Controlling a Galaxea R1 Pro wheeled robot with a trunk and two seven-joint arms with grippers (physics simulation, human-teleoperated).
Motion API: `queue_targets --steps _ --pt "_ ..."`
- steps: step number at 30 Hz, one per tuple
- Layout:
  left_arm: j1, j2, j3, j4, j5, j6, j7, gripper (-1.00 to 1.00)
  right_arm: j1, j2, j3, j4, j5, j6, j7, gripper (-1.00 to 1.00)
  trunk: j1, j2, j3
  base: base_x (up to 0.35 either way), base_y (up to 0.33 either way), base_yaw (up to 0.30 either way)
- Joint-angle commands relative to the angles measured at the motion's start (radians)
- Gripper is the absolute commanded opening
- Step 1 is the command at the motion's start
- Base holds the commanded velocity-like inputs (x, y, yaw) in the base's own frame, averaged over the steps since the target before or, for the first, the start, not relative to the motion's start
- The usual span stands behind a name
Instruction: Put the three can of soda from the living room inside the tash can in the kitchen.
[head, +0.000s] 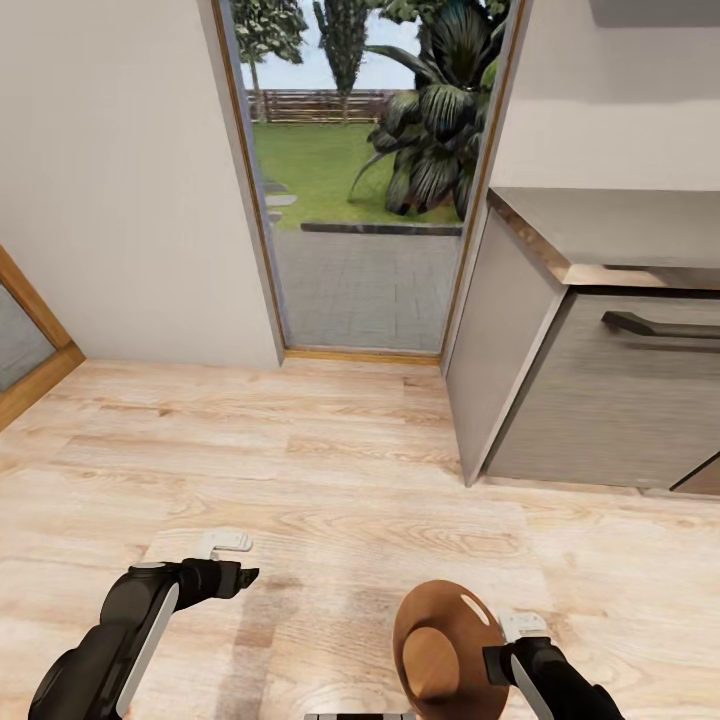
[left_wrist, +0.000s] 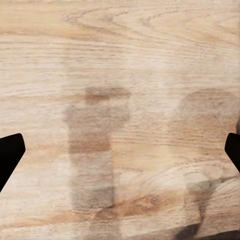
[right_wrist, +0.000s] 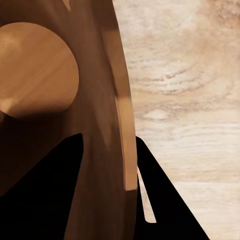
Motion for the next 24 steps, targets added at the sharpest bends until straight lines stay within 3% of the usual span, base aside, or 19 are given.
queue_targets --steps 1,20,24 --pt "0.0 0.0 0.0 0.0 0.0 0.0 0.0 1.0 0.0 0.0 0.001 0.0 -0.012 -0.001 0.002 -1.0 0.0 0.0 0.0 0.0 0.0 0.0" --pt "0.0 0.0 -0.001 -0.001 0.0 -0.003 -0.001 1.0 -0.001 0.001 0.001 -0.012 -0.012 0.0 0.003 -1.0 -0.073 0.133 0.059 0.0 0.0 0.0" --pt "0.0 0.0 0.0 -0.001 0.0 -0.003 -0.002 1.0 -0.001 0.013 0.017 -0.062 -0.01 0.012 0.004 -1.0 -0.088 0.161 0.072 0.0 0.0 0.0"
